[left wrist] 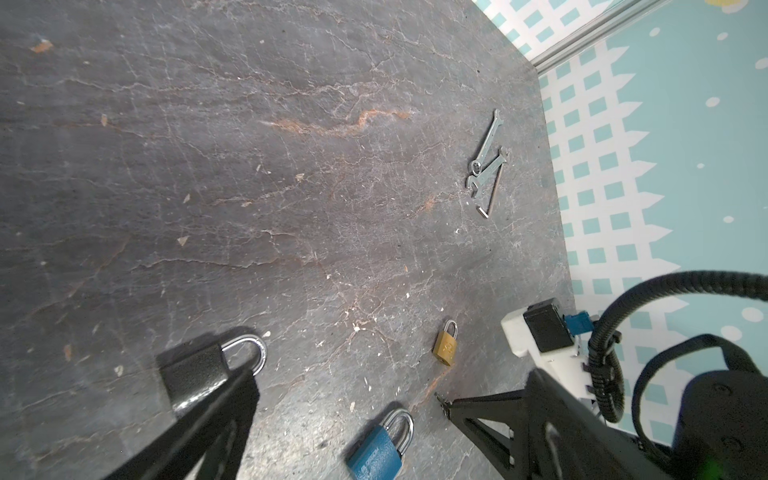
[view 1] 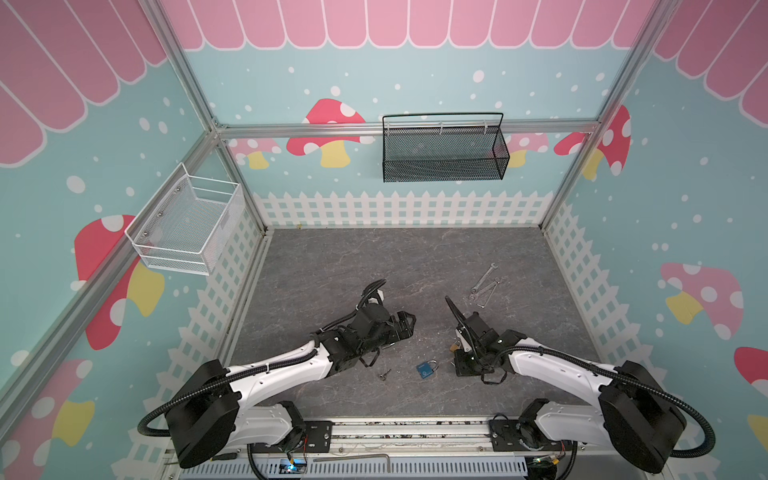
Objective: Unlock with the key
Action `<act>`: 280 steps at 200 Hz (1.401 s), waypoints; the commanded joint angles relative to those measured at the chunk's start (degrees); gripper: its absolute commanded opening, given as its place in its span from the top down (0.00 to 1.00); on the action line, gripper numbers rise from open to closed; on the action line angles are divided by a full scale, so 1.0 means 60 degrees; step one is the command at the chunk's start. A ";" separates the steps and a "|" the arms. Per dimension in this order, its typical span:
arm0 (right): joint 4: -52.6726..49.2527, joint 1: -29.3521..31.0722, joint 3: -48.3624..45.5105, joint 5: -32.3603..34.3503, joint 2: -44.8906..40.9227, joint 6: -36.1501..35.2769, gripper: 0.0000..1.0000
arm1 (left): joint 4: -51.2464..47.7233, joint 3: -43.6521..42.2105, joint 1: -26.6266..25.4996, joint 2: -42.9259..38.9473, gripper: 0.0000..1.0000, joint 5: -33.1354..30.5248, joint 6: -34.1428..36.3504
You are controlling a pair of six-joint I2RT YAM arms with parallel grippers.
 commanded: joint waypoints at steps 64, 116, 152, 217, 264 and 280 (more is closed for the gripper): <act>-0.0010 0.0031 0.1657 0.0614 -0.1584 -0.0501 1.00 | 0.0195 0.0556 -0.0053 -0.0963 0.04 0.0135 -0.2086; 0.0499 0.0032 0.2929 0.0503 -0.1560 -0.0423 1.00 | 0.1050 0.1176 -0.0104 -0.0480 0.26 0.0649 -0.1868; 0.0807 0.0025 0.3253 0.0185 -0.1537 -0.0507 1.00 | 0.1863 0.1553 -0.0257 0.0286 0.40 0.1207 -0.1521; 0.0990 0.0025 0.3244 0.0032 -0.1810 -0.0643 1.00 | 0.2164 0.2277 -0.0317 0.1567 0.64 0.1740 -0.0769; 0.1107 0.0025 0.3199 -0.0052 -0.1917 -0.0784 1.00 | 0.2275 0.2446 -0.0323 0.2089 0.72 0.1960 -0.0624; 0.1118 0.0025 0.3200 -0.0098 -0.1891 -0.0808 1.00 | 0.2398 0.2439 -0.0317 0.2122 0.74 0.1952 -0.0604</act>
